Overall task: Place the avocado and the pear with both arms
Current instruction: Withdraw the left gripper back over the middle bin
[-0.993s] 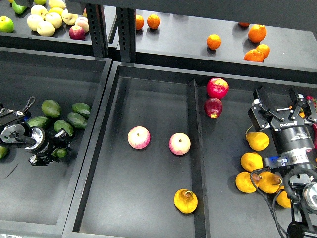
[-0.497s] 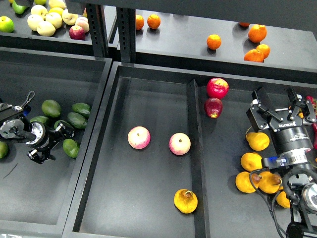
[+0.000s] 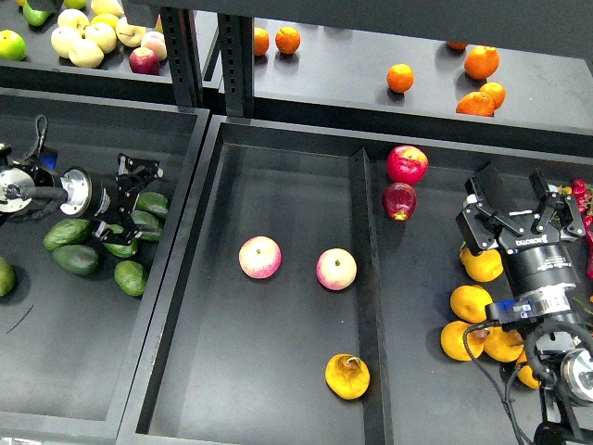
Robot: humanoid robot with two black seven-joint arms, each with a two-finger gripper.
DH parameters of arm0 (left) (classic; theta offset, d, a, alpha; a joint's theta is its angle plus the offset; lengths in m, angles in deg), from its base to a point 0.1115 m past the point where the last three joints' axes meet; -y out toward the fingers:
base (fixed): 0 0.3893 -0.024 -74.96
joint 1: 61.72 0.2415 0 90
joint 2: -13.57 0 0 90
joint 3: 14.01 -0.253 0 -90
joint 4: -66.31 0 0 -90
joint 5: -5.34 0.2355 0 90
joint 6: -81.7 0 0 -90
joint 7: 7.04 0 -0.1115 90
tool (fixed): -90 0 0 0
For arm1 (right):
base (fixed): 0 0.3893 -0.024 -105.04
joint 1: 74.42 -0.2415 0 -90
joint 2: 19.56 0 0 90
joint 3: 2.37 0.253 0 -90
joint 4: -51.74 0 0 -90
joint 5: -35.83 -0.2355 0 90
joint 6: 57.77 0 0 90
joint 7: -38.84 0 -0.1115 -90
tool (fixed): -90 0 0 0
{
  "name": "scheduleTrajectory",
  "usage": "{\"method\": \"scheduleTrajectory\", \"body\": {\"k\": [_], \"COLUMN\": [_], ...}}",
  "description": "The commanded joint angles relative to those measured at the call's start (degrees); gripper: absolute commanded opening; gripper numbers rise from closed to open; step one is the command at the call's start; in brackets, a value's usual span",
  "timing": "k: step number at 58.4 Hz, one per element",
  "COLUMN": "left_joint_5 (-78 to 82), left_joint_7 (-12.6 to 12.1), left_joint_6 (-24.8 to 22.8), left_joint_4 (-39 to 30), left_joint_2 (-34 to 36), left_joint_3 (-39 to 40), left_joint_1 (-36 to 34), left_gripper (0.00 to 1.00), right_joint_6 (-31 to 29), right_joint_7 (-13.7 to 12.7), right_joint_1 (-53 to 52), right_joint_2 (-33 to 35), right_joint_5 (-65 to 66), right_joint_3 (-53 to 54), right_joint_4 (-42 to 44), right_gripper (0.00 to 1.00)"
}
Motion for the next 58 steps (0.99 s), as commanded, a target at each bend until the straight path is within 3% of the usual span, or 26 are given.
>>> {"method": "scheduleTrajectory", "body": {"k": [1,13,29,41,58], "left_joint_5": [-4.3,-6.9,-8.3,-9.1,-9.5], "left_joint_7": [0.0,0.0,0.0,0.0,0.0], "left_joint_6": [0.0,0.0,0.0,0.0,0.0], "left_joint_4": [-1.4,-5.1,-11.6,-17.1,-21.2], "left_joint_2": [-1.4,-7.0,-21.8,-27.7,-27.7], "left_joint_3": [5.4,18.6,35.8,38.0,40.4], "left_joint_1": [3.2,11.8,23.2,32.1,39.5], "left_gripper": [0.99,0.99,0.99,0.99,0.99], "right_joint_6": [-1.1,-2.7,-9.2,-15.0,-15.0], "right_joint_7": [-0.3,-0.5,-0.6,-3.2,-7.1], "right_joint_1": [1.7,3.9,6.8,7.2,3.9], "right_joint_2": [0.0,0.0,3.6,8.4,19.8], "right_joint_5": [0.0,0.0,0.3,0.7,7.2], "right_joint_3": [-0.1,-0.5,-4.6,-8.1,-17.3], "right_joint_4": [0.1,0.2,2.2,5.1,6.9], "right_gripper": [1.0,1.0,1.0,1.0,1.0]}}
